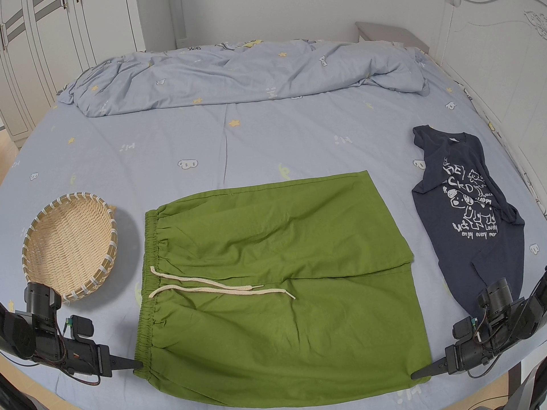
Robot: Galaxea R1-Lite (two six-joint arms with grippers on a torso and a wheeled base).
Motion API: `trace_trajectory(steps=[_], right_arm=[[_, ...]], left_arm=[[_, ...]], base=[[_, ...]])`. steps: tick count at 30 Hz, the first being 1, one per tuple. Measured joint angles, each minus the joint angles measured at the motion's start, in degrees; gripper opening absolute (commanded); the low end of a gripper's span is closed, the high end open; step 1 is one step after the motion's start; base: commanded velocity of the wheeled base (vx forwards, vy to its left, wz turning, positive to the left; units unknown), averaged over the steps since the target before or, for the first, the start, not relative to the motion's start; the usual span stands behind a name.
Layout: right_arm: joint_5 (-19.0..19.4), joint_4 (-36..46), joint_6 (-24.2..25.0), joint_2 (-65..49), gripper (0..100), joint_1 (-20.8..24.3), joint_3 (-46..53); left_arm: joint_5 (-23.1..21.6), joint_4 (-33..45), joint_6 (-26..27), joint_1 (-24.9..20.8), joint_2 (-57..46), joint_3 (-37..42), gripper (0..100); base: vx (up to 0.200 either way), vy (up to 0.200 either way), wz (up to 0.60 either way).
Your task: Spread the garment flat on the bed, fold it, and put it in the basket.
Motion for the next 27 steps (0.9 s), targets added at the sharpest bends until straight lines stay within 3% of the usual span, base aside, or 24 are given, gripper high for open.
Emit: trace_trajectory(steps=[9,18,23,27], right_arm=[[-0.06,-0.12,-0.56,0.29,0,-2.5,2.4],[-1.21,1.77,0.45,-4.5,0,-1.22,2.18],[-2.77,9.96,2.41,-11.22,0,0.63,-3.0],[-7.8,17.07,3.93,-15.34,0,2.89,-11.07]], left_arm=[[-0.11,0.11,-0.02,0.18,0.09,-0.09,0],[-0.13,2.02,-0.11,-0.3,-0.94,-0.8,0],[-0.35,14.15,-0.46,-0.67,-4.79,-5.18,0],[-0.72,26.6,-0.84,-0.85,-8.57,-12.32,0]], base=[[0.0,0.0,0.0],[0.0,0.0,0.0],[0.0,0.0,0.0],[0.0,0.0,0.0]])
